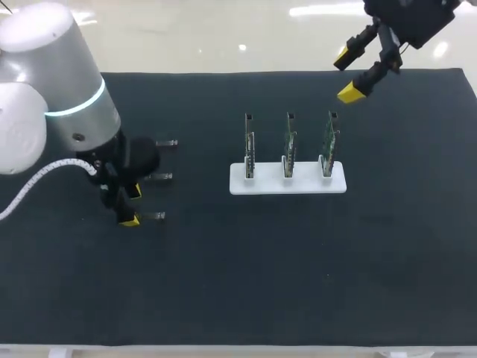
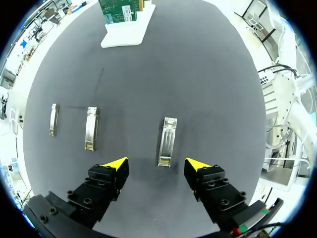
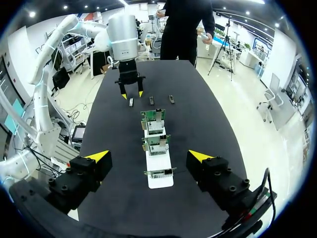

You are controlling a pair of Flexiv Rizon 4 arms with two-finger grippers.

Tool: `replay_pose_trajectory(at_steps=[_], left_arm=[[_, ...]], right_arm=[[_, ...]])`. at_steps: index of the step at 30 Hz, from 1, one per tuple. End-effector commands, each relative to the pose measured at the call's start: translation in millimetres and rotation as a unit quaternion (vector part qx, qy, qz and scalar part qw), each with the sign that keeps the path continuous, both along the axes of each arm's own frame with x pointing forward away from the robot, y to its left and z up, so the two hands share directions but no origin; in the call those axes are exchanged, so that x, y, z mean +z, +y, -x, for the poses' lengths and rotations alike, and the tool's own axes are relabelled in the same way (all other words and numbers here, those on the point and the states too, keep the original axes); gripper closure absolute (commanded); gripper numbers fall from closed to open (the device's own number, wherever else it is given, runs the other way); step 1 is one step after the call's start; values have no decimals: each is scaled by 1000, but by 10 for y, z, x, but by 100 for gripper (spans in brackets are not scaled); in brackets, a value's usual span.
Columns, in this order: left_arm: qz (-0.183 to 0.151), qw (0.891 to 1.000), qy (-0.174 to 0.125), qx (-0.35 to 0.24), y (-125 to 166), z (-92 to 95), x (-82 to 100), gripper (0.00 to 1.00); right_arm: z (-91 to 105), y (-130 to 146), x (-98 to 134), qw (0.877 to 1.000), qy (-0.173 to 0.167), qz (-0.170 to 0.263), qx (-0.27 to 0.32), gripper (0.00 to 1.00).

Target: Pick up the optical module with the left hand, and insert it into the network port with the right hand.

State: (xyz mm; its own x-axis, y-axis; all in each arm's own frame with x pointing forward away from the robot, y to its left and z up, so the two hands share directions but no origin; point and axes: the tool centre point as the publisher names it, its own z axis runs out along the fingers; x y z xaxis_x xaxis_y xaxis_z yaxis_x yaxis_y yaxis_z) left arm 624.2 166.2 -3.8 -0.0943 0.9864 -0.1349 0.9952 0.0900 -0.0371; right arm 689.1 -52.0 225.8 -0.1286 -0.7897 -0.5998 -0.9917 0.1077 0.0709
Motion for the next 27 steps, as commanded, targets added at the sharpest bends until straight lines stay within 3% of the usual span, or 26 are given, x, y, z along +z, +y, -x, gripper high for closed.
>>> replay_pose_trajectory(at_steps=[1, 19, 23, 24, 25, 26, 27], left_arm=[[-3, 1000, -3, 1, -35, 37, -31, 0], [-7, 1000, -6, 0, -72, 106, -142, 0], [-7, 1000, -5, 1, -78, 94, -163, 17], [-7, 1000, -6, 1, -77, 88, -173, 45], [-8, 1000, -6, 2, -77, 82, -182, 63], [-8, 1000, -7, 3, -75, 75, -191, 75], [-10, 1000, -8, 3, -73, 67, -202, 78]], right_arm=[[-8, 1, -3, 1000, 0, -1, 1, 0], [-8, 1, -3, 1000, 0, -1, 1, 0], [-8, 1, -3, 1000, 0, -1, 1, 0], [-8, 1, -3, 1000, 0, -1, 1, 0], [-8, 1, -3, 1000, 0, -1, 1, 0], [-8, 1, -3, 1000, 0, -1, 1, 0], [-8, 1, -3, 1000, 0, -1, 1, 0]])
